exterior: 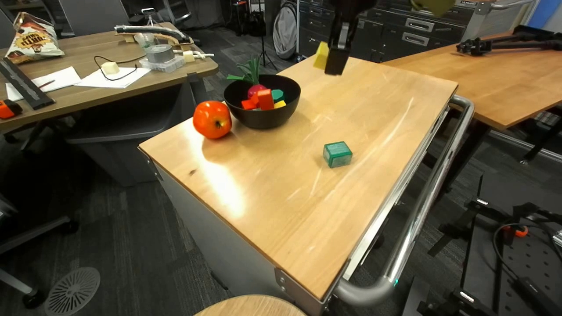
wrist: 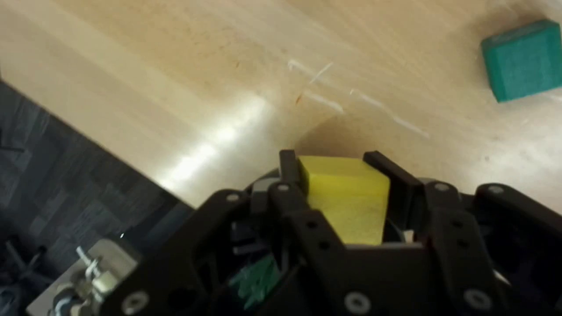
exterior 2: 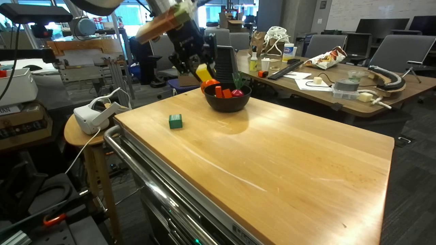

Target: Move the apple backwards, place the radish and blocks inside the black bowl

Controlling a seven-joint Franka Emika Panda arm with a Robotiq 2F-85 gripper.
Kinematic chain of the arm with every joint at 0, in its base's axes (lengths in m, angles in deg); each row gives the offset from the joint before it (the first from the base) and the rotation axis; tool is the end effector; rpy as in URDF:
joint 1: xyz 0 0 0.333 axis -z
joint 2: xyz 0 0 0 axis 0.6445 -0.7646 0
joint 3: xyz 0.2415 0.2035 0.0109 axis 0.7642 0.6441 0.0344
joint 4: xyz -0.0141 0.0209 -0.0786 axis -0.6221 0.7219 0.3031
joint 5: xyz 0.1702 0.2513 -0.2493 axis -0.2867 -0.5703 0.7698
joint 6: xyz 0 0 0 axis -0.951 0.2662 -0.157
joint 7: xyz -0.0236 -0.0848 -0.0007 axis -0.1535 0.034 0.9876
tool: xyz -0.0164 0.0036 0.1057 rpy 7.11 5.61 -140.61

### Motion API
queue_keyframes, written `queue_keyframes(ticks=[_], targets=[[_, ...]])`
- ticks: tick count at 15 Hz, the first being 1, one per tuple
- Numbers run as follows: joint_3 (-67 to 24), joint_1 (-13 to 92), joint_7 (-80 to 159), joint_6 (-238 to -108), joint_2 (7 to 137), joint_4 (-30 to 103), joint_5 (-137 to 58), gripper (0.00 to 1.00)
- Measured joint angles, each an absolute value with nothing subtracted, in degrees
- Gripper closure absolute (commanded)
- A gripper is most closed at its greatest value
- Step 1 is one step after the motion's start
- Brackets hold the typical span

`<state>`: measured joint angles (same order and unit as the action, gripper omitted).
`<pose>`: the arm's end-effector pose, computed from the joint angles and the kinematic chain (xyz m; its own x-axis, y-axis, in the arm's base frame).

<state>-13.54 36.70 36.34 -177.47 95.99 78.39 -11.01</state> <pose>0.5018 0.0650 0.4113 0.8561 0.4990 0.1343 0.4042 -0.8085 0.4276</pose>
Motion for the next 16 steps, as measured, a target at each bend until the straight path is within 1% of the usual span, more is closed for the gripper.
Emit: queue_keyframes(ticks=[2,4,8,13,16], targets=[[-12.35,36.67,34.77,-177.72,97.78,75.58,-8.71,0.83],[-11.78,36.67,32.49,-177.83,96.38,71.12,-6.51,0.83],[-12.12,36.69,27.22,-177.01,87.56,61.2,-4.87,0.83],[-13.07,36.95,16.01,-173.1,74.85,51.96,-11.65,0.83],[-13.12,37.72,9.38,-170.48,69.99,49.14,-17.0,0.83]])
